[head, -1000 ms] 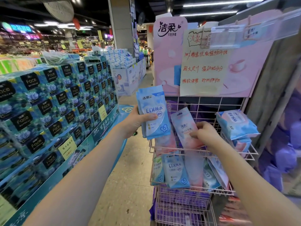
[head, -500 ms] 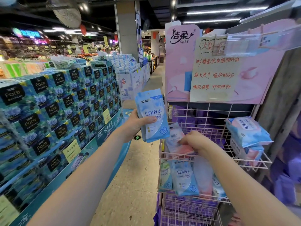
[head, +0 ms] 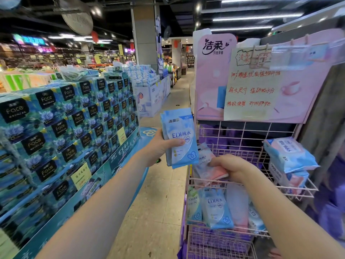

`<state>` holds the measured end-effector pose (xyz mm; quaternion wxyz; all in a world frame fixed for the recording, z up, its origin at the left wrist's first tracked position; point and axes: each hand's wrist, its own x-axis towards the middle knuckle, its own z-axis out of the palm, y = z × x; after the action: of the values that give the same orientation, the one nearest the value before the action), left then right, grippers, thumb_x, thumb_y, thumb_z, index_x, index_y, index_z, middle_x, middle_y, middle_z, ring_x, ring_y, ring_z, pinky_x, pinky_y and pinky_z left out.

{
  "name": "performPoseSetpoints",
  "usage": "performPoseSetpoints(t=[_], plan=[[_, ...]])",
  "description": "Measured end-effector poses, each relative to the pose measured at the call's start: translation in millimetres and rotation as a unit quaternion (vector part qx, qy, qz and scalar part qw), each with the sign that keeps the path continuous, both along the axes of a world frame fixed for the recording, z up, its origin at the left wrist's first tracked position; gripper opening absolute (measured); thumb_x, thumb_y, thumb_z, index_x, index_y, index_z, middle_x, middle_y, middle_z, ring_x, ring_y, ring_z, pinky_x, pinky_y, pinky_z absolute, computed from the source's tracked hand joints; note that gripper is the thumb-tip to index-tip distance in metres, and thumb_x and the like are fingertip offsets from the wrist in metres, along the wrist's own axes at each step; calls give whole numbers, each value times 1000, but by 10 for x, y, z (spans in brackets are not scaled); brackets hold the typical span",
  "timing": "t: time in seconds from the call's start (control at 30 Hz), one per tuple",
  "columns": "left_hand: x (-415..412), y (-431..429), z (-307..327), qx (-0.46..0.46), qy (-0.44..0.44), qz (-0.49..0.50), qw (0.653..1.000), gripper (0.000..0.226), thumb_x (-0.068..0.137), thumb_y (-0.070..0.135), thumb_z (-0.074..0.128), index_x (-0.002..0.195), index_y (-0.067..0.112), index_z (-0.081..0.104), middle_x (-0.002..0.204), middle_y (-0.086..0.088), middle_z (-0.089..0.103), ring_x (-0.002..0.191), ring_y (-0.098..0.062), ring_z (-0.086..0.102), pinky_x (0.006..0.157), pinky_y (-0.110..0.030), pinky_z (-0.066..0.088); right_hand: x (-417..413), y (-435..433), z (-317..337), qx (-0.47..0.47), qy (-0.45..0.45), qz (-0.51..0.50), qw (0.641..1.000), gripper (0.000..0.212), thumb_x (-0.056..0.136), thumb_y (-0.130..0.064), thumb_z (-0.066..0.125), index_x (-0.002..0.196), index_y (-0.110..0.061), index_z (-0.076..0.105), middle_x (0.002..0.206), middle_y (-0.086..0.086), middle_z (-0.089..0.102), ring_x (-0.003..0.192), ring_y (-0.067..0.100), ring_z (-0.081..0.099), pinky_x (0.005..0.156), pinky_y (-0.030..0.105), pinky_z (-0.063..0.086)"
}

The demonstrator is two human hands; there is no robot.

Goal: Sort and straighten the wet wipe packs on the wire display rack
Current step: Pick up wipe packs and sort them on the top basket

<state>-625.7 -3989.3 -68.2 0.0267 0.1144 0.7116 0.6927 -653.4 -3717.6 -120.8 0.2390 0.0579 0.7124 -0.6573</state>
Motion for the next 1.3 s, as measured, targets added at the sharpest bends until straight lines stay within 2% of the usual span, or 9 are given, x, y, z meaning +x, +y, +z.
performPoseSetpoints(t=[0.07,0.2,0.37,0.6,0.77,1.03,1.17,1.23,1.3], plan=[[-1,1,6,6,2,1,1000,86,63,33,92,138,11,57,128,-9,74,113,-30,74,97,-44,59,7,17,5,4,5,18,1000,44,83,-3,73,123,10,59,108,25,76,94,36,74,90,47,59],[6,32,7,19,1,-4,1000,83,62,31,91,136,11,59,128,-10,74,113,-30,74,96,-44,60,48,-7,23,-55,14,27,998,42,86,0,72,124,2,55,110,23,76,93,37,77,70,40,62],[5,65,1,21,-2,-22,1000,63,64,28,90,122,17,66,121,-8,78,109,-29,75,90,-39,63,55,-8,-47,-51,36,-3,998,49,83,-1,76,127,4,55,110,24,75,97,41,75,78,46,61],[-37,17,-21,20,-8,-14,1000,90,62,29,93,140,9,52,130,-12,73,116,-33,73,102,-51,57,145,143,-51,-85,125,-5,988,67,62,-9,91,124,-10,64,113,13,77,101,36,75,77,44,63],[-23,-4,-34,17,-11,-6,1000,97,60,30,94,143,6,48,132,-14,72,117,-35,72,106,-57,54,203,162,-20,-81,148,33,985,64,64,5,79,124,-13,61,116,14,76,105,36,74,86,49,61],[-5,-26,-8,13,-9,3,1000,99,61,29,94,145,7,47,134,-14,70,119,-34,71,108,-56,52,24,-44,59,-193,193,-75,959,52,80,14,59,125,-13,60,118,14,75,104,36,74,80,53,61],[-4,-69,-27,5,-8,-2,1000,92,64,31,93,142,10,50,129,-10,74,115,-32,73,102,-49,57,-34,-229,55,-128,207,-75,967,64,79,20,54,124,-25,63,119,11,74,104,35,73,81,58,60],[10,-69,-47,6,-8,-2,1000,87,66,30,93,141,10,53,127,-10,75,114,-32,74,96,-44,59,-18,-342,25,-53,228,-69,970,73,79,21,49,117,-38,65,117,6,74,102,28,74,76,48,63],[17,-62,-72,8,-9,5,1000,85,65,30,94,138,11,55,125,-10,76,113,-31,74,91,-39,61,4,-421,21,-5,236,-86,968,75,81,18,48,131,-37,55,121,3,70,106,26,71,75,44,64]])
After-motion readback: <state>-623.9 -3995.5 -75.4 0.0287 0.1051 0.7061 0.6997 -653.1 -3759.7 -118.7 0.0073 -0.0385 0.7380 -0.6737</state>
